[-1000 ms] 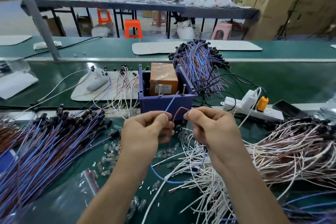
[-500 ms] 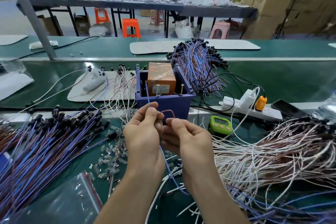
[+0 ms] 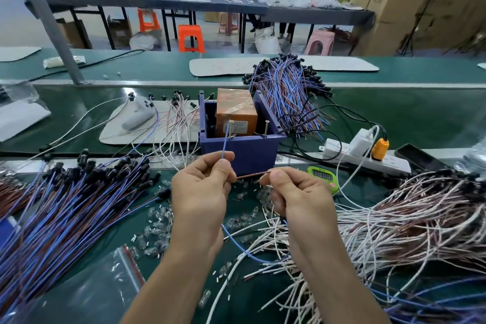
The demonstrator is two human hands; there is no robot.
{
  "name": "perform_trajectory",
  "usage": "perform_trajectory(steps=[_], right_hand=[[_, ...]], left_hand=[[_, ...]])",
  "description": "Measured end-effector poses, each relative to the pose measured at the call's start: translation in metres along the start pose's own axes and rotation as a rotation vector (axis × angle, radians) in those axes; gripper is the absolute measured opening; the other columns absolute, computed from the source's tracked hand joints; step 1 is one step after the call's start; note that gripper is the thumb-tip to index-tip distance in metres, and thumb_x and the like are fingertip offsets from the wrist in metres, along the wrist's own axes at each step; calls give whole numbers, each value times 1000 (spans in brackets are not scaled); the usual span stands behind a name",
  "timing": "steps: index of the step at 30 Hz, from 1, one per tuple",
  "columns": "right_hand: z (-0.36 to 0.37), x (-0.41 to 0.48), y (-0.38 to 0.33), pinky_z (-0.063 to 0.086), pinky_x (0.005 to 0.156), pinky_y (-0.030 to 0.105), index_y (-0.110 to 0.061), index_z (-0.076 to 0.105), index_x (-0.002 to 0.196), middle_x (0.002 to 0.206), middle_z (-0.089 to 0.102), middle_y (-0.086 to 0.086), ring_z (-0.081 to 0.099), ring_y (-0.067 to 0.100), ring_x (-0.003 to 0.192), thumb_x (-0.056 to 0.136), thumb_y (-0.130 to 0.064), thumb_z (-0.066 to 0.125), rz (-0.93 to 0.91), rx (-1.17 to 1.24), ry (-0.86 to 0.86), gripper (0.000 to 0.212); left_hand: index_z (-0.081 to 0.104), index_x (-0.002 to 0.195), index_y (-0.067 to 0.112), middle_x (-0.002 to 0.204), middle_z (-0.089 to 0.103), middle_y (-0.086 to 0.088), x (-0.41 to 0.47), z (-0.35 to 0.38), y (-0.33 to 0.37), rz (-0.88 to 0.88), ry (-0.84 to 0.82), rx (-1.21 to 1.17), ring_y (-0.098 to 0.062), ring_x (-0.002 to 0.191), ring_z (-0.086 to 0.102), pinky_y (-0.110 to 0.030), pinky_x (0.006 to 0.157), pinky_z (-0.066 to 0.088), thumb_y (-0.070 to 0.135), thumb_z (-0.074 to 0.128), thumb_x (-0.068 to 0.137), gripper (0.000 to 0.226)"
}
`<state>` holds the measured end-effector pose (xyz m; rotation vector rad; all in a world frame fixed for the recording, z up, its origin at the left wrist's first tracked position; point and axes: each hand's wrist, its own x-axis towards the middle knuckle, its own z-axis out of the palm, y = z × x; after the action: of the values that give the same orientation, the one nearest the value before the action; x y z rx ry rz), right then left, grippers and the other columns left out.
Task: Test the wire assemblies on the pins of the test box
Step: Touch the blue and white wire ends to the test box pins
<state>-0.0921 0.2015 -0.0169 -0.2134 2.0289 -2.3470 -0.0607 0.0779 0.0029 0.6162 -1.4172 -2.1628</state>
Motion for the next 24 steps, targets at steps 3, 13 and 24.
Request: perform_trajectory(steps=[3,13,24], right_hand=[[-3,1,-3,25,44,15,-12,78,68,52,39,0,27,7,45,99,-5,61,30,66,-26,36],[-10,7,-10,24,47,21,-11,77,66,47,38,-6,28,6,45,99,-10,62,45,70,4,36],[-23,17,-14,31,47,22,-12,76,71,49,47,2,38,11,47,101,-12,60,-43,-56,109,34]], left_hand=[[72,90,7,56,59,-1,-1,-2,1,-36,-6,-34,-2,40,42,-10,40,33,-5,58,99,20],[75,95,10,55,61,0,2,-7,-2,-55,-26,46,-2,38,39,-11,38,30,-3,63,96,18],[82,78,31,67,74,-5,8,-26,0,37,-178,282,-8,48,55,-18,49,48,8,67,97,33]])
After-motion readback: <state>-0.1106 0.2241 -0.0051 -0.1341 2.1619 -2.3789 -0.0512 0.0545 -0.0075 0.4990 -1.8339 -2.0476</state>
